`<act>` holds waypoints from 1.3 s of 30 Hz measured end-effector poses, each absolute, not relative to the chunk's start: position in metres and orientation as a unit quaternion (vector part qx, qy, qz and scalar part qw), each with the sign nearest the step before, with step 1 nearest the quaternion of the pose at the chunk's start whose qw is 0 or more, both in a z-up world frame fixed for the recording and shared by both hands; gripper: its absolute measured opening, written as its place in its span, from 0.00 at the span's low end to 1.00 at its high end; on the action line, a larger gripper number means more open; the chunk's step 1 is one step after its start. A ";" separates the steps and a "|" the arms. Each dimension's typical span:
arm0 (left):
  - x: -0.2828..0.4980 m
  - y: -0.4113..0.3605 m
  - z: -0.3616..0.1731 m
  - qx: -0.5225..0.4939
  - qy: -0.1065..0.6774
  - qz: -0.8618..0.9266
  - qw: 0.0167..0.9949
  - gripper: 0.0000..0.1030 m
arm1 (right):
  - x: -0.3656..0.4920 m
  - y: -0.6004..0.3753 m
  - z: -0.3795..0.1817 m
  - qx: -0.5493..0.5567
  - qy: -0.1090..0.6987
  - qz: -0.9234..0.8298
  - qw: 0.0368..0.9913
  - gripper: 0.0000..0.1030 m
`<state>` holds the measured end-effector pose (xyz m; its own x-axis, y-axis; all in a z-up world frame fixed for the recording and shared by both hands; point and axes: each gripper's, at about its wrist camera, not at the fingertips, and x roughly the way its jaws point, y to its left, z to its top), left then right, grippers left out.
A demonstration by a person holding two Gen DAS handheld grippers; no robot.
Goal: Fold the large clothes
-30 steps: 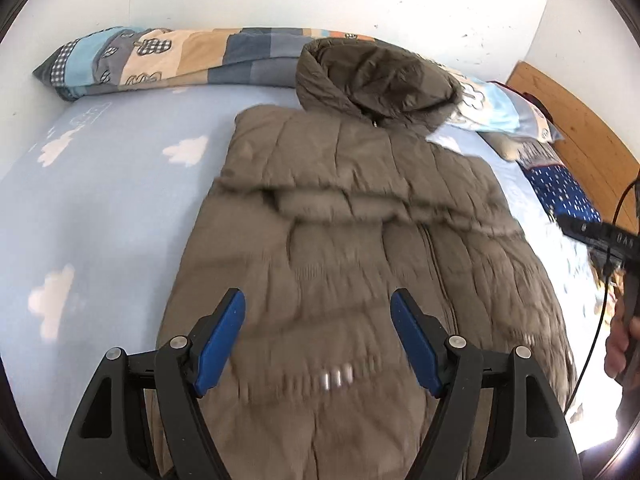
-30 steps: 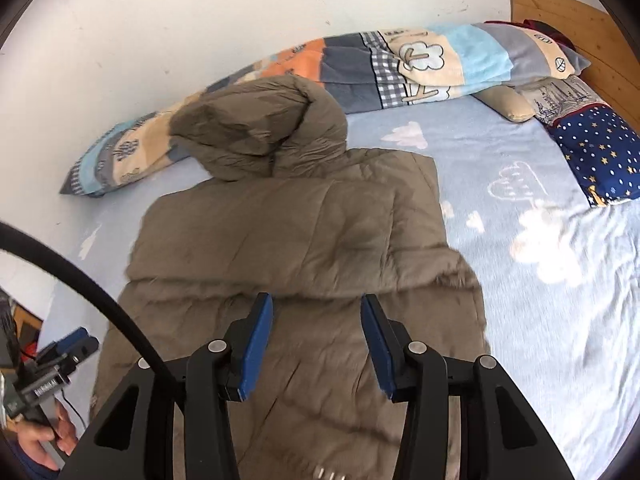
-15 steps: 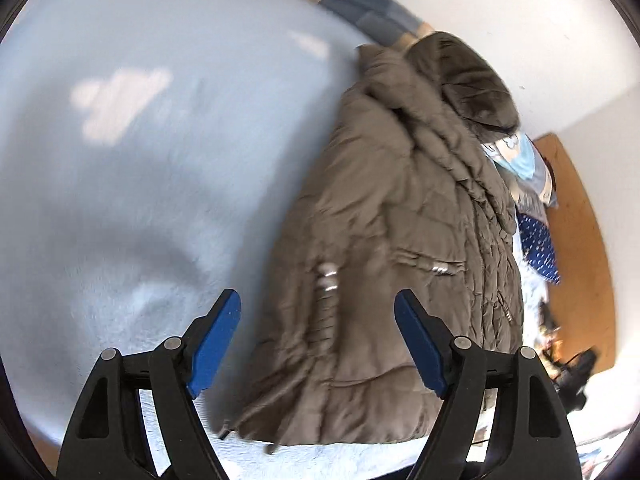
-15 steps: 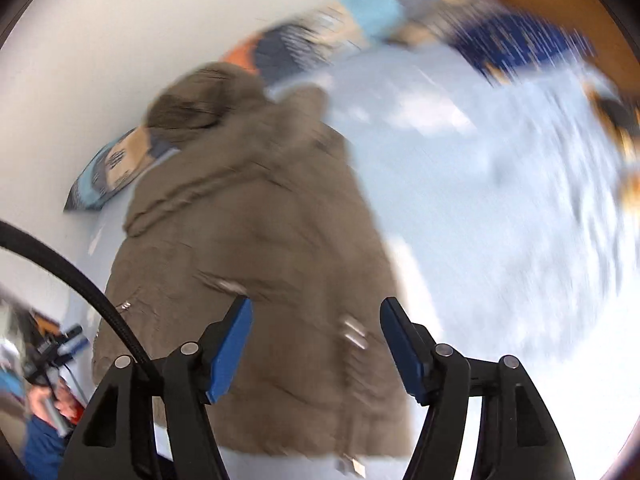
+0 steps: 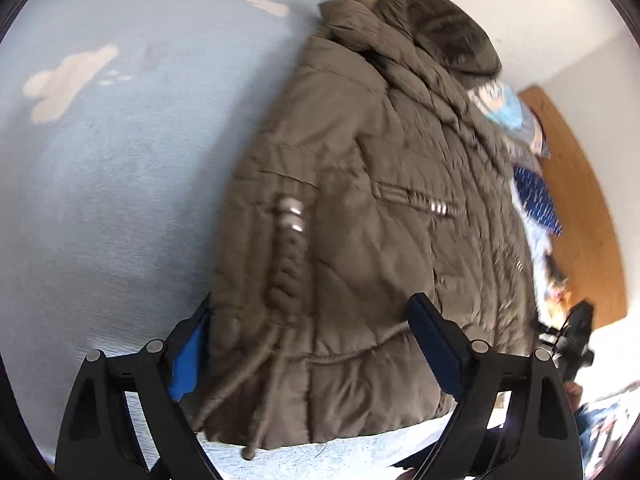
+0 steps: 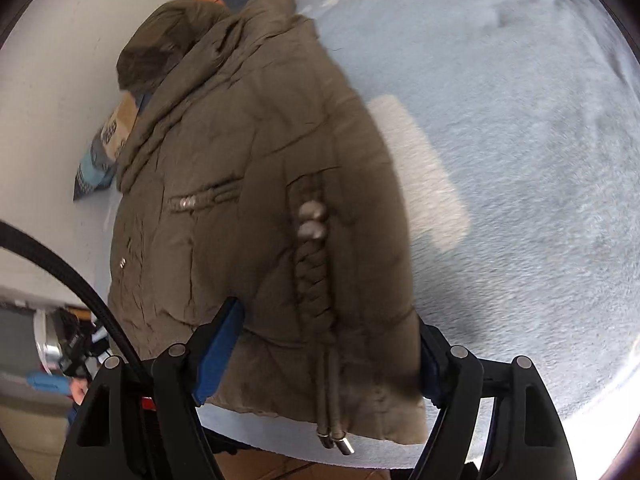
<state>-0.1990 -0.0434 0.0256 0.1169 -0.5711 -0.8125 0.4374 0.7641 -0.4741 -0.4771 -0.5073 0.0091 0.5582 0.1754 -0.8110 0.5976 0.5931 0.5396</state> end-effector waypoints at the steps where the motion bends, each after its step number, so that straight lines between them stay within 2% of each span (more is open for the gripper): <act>1: -0.201 -0.046 0.026 -0.051 0.567 -0.337 0.750 0.87 | -0.475 -0.504 0.012 0.421 0.450 -0.136 0.776 0.61; 2: -0.204 -0.048 0.027 -0.045 0.562 -0.334 0.755 0.81 | -0.477 -0.501 0.014 0.413 0.450 -0.138 0.780 0.35; 3: -0.207 -0.049 0.028 -0.035 0.560 -0.325 0.761 0.64 | -0.476 -0.499 0.018 0.402 0.451 -0.141 0.784 0.28; 4: -0.209 -0.048 0.030 -0.029 0.557 -0.316 0.767 0.40 | -0.475 -0.496 0.023 0.394 0.448 -0.145 0.790 0.24; 6: -0.213 -0.043 0.036 -0.046 0.553 -0.318 0.769 0.22 | -0.475 -0.490 0.033 0.374 0.444 -0.154 0.800 0.19; 7: -0.219 -0.042 0.042 -0.049 0.548 -0.317 0.773 0.21 | -0.477 -0.487 0.036 0.366 0.443 -0.160 0.803 0.18; 10: -0.237 -0.042 0.056 -0.032 0.535 -0.314 0.784 0.19 | -0.478 -0.475 0.052 0.327 0.440 -0.177 0.818 0.16; 18: -0.280 -0.022 0.065 -0.003 0.530 -0.318 0.786 0.19 | -0.516 -0.468 0.082 0.313 0.430 -0.194 0.825 0.15; 24: -0.271 -0.017 0.064 -0.003 0.539 -0.304 0.786 0.20 | -0.533 -0.460 0.069 0.315 0.461 -0.200 0.805 0.16; 26: -0.272 -0.019 0.067 0.007 0.533 -0.298 0.792 0.24 | -0.529 -0.460 0.070 0.310 0.463 -0.202 0.805 0.16; 28: -0.277 -0.020 0.072 0.012 0.525 -0.283 0.803 0.41 | -0.527 -0.462 0.070 0.308 0.464 -0.206 0.804 0.18; 30: -0.280 -0.020 0.079 0.007 0.515 -0.282 0.810 0.51 | -0.528 -0.463 0.072 0.299 0.467 -0.218 0.804 0.30; 31: -0.281 -0.018 0.085 0.003 0.509 -0.281 0.814 0.56 | -0.522 -0.458 0.075 0.295 0.467 -0.225 0.803 0.31; 33: -0.284 -0.016 0.095 0.000 0.500 -0.283 0.819 0.57 | -0.520 -0.452 0.083 0.283 0.461 -0.235 0.808 0.43; 34: -0.286 -0.014 0.104 -0.002 0.493 -0.286 0.822 0.57 | -0.522 -0.446 0.086 0.279 0.457 -0.239 0.810 0.45; 37: -0.293 -0.014 0.135 -0.012 0.465 -0.306 0.831 0.58 | -0.530 -0.437 0.103 0.271 0.434 -0.249 0.822 0.45; 39: -0.299 -0.014 0.159 -0.012 0.441 -0.321 0.838 0.61 | -0.539 -0.427 0.120 0.263 0.407 -0.252 0.838 0.45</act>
<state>-0.2994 -0.0144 0.1588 0.4048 -0.5476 -0.7323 0.5267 0.7943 -0.3028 -0.5391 -0.4266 0.1200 0.5414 -0.2071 -0.8148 0.6359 0.7349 0.2358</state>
